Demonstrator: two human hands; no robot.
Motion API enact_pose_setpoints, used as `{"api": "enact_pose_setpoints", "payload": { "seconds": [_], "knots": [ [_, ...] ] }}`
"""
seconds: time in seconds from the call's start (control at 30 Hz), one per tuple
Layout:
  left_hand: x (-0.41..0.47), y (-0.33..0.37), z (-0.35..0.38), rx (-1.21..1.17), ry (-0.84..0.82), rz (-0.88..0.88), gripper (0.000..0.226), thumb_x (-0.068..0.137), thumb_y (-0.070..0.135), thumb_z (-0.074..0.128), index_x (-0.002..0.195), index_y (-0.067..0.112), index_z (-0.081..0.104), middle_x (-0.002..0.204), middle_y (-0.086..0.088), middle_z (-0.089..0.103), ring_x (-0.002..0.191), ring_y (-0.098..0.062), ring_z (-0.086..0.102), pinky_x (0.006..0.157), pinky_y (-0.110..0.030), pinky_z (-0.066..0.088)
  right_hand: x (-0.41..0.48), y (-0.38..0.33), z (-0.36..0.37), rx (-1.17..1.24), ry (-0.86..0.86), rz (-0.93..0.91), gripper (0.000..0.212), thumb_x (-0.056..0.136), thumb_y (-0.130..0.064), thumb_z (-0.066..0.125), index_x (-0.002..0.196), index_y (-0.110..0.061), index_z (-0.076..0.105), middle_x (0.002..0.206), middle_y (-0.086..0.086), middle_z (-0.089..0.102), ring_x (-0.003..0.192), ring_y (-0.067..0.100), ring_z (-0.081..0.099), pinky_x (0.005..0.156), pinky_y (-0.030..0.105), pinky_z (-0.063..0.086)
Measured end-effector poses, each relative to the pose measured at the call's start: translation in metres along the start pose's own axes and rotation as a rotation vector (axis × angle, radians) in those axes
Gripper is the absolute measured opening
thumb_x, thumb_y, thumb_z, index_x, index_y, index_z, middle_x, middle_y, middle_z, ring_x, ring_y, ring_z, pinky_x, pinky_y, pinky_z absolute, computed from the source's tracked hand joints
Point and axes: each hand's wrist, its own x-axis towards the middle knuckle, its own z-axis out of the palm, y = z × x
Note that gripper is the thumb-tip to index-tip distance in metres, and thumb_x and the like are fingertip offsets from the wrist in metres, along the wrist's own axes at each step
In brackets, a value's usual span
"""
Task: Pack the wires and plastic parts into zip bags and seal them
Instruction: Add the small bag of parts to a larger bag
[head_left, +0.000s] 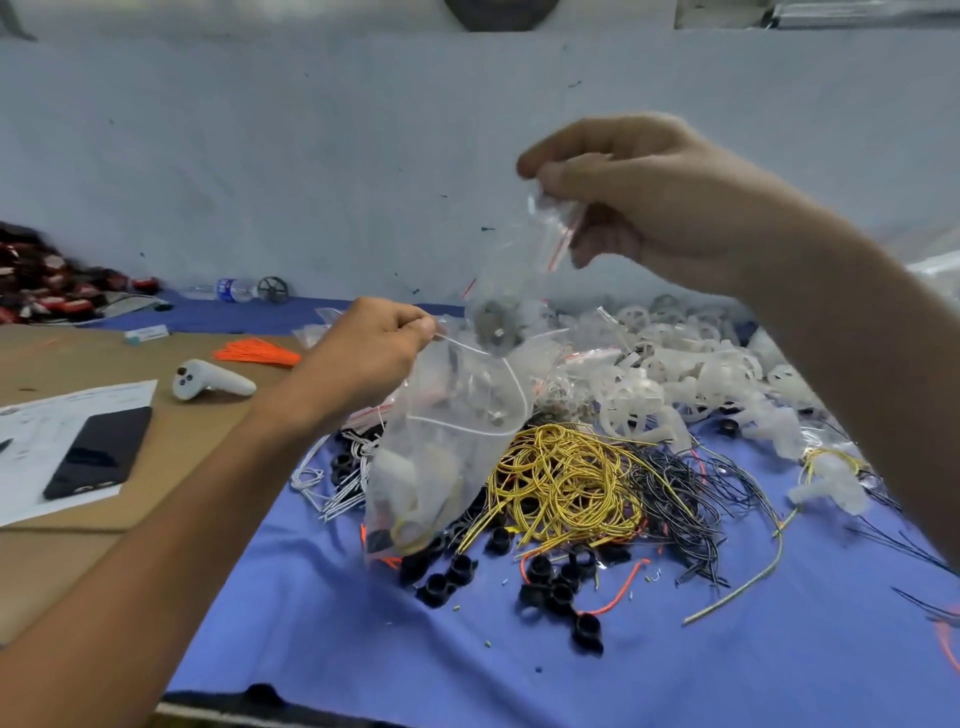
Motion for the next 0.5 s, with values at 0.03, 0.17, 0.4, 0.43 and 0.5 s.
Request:
{"api": "enact_pose_setpoints", "payload": {
  "seconds": [0.03,0.17,0.4,0.43,0.5],
  "knots": [
    [-0.003,0.003,0.0,-0.003,-0.009,-0.001,0.029,0.105,0.024,0.05,0.086,0.019,0.071,0.038,0.014,0.042,0.032,-0.001,0.036,0.037,-0.015,0.027,0.0,0.002,0.008,-0.011,-0.02,0.013,0.015,0.096,-0.004,0.058,0.107,-0.007,0.068,0.085,0.006,0.064,0.057,0.013,0.061,0.056,0.022,0.057],
    [-0.011,0.013,-0.003,-0.103,-0.027,-0.024,0.027,0.104,0.02,0.05,0.095,0.006,0.072,0.04,0.013,0.035,0.033,-0.004,0.026,0.037,-0.016,0.024,-0.005,0.017,0.025,-0.164,-0.295,0.138,0.026,0.098,-0.012,0.059,0.123,-0.014,0.061,0.104,0.01,0.07,0.078,0.03,0.071,0.069,0.032,0.061],
    [-0.024,0.028,-0.003,-0.126,-0.098,0.047,0.026,0.105,0.022,0.051,0.102,0.018,0.076,0.042,0.013,0.026,0.038,-0.009,0.019,0.041,-0.018,0.016,-0.015,0.05,0.041,-0.875,-0.25,0.005,0.042,0.087,-0.04,0.071,0.124,-0.029,0.055,0.099,-0.01,0.063,0.068,0.0,0.058,0.059,0.02,0.042],
    [-0.026,0.03,-0.005,-0.123,-0.105,0.073,0.025,0.104,0.023,0.051,0.103,0.018,0.076,0.044,0.011,0.026,0.038,-0.01,0.019,0.041,-0.018,0.017,-0.018,0.055,0.044,-1.008,-0.298,0.021,0.041,0.087,-0.042,0.07,0.124,-0.029,0.056,0.096,-0.012,0.063,0.067,-0.002,0.056,0.057,0.02,0.041],
    [-0.03,0.032,-0.012,-0.067,-0.144,0.139,0.021,0.102,0.022,0.055,0.103,0.02,0.077,0.048,0.007,0.035,0.045,-0.015,0.027,0.046,-0.02,0.023,-0.021,0.062,0.046,-0.974,-0.329,0.081,0.02,0.094,-0.033,0.063,0.112,-0.025,0.067,0.077,-0.013,0.069,0.054,-0.004,0.059,0.048,0.015,0.043]
  ]
}}
